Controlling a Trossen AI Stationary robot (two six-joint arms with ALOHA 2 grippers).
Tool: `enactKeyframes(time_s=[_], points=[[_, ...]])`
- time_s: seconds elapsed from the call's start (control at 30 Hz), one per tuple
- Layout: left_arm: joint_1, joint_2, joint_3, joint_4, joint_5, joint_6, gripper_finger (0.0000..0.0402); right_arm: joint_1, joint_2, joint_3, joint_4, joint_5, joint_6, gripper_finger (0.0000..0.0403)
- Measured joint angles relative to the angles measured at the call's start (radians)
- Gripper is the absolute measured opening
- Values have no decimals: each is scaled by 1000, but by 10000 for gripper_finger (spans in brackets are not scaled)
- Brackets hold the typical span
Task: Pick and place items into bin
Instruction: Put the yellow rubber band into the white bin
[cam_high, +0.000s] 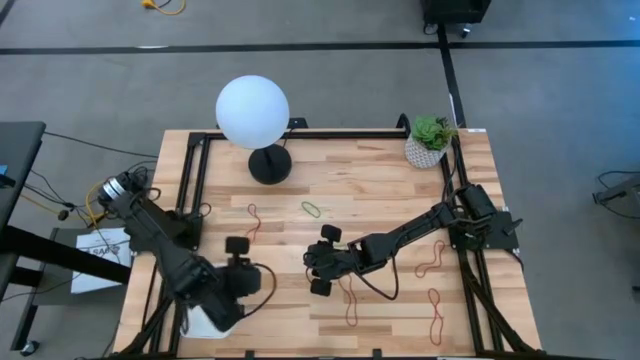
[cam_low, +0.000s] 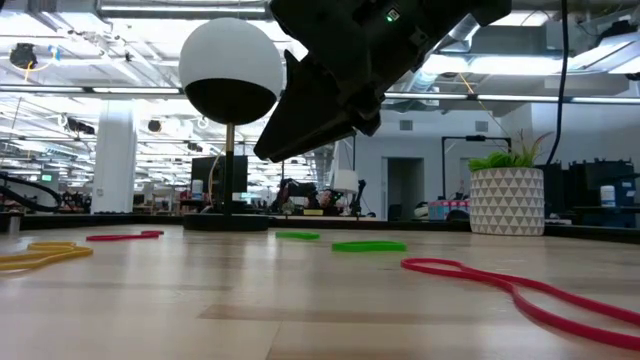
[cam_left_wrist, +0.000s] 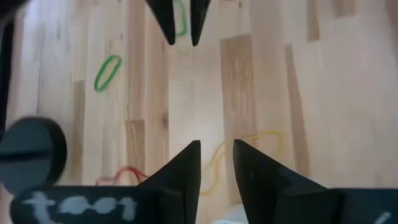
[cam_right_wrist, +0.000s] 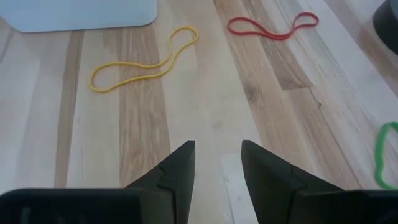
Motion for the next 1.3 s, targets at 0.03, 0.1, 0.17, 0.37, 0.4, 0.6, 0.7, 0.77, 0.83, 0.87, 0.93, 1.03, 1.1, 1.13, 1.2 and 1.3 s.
enactKeyframes(time_s=[0.03,0.1,0.17,0.37,0.4,0.6,0.7,0.77,0.83,0.87,0.93,1.03,1.1,1.13,1.2,1.3], points=[[17,5,-12,13,16,37,84,0,0,0,0,0,0,127],[58,20,-51,30,57,87,83,0,0,0,0,0,0,127],[98,32,-103,51,110,138,83,0,0,0,1,0,0,127],[203,50,-278,213,275,405,83,0,0,0,5,0,0,127],[218,50,-303,252,293,438,83,0,0,0,5,0,0,127],[298,50,-413,429,413,461,83,0,0,0,11,0,0,127],[320,50,-464,534,448,460,83,-1,0,0,12,0,0,127],[331,50,-500,594,470,468,83,-1,0,0,11,0,0,127],[338,50,-533,629,493,480,83,-1,0,0,12,0,0,127],[341,50,-544,630,501,482,83,-1,0,0,11,0,0,127],[342,50,-564,633,512,478,83,-1,0,0,11,0,0,127],[343,50,-588,646,518,470,83,-4,0,0,11,0,0,127],[343,49,-596,658,517,469,83,-5,0,0,11,0,0,127],[343,49,-600,666,517,469,83,-5,0,0,11,0,0,127],[344,48,-609,692,513,468,83,-5,0,0,11,0,0,127],[346,45,-626,729,513,489,83,-5,0,0,11,0,0,127]])
